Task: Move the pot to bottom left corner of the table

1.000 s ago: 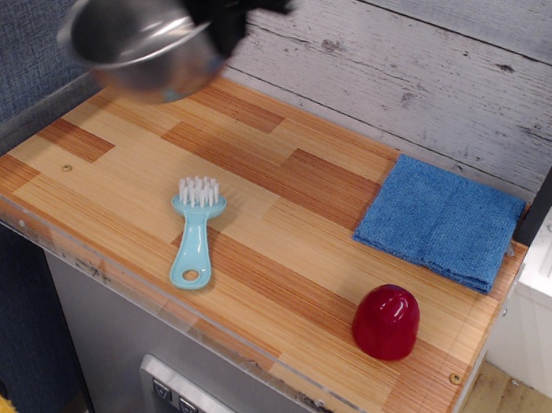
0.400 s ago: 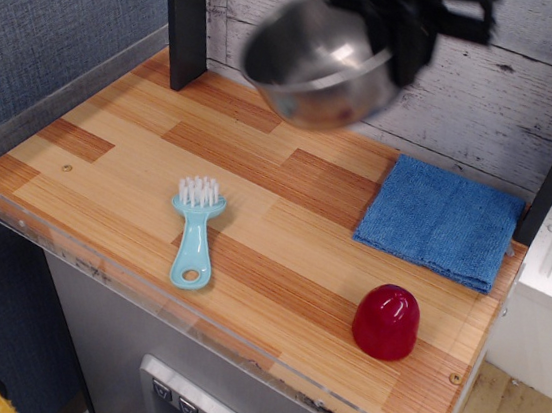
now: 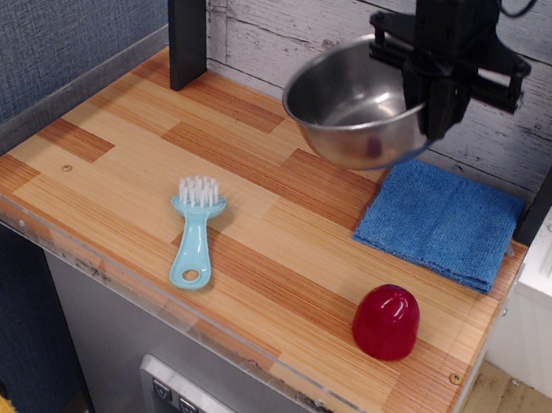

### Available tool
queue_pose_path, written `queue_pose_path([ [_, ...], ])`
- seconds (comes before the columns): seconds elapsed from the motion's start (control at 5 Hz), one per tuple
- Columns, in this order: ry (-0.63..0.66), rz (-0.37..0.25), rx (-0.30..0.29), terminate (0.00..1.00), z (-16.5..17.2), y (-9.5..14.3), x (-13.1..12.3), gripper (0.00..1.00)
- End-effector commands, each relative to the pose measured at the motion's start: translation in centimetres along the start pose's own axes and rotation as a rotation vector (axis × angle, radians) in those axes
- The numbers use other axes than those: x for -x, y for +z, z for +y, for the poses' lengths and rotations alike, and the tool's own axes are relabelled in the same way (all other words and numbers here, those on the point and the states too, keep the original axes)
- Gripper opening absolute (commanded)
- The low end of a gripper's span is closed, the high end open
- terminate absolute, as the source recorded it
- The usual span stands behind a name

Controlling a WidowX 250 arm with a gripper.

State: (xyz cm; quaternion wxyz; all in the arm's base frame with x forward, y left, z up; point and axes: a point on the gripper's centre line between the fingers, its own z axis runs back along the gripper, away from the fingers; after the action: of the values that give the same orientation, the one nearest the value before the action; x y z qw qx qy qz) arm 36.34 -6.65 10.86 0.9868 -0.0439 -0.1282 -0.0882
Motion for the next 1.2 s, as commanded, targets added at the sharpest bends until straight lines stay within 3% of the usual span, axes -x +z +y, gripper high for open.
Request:
queue_pose_path([
  [0.0, -0.185, -0.050, 0.021, 0.00, -1.9, -0.2, 0.3, 0.00],
  [1.0, -0.426, -0.067, 0.066, 0.00, -2.9, -3.7, 3.0, 0.00],
])
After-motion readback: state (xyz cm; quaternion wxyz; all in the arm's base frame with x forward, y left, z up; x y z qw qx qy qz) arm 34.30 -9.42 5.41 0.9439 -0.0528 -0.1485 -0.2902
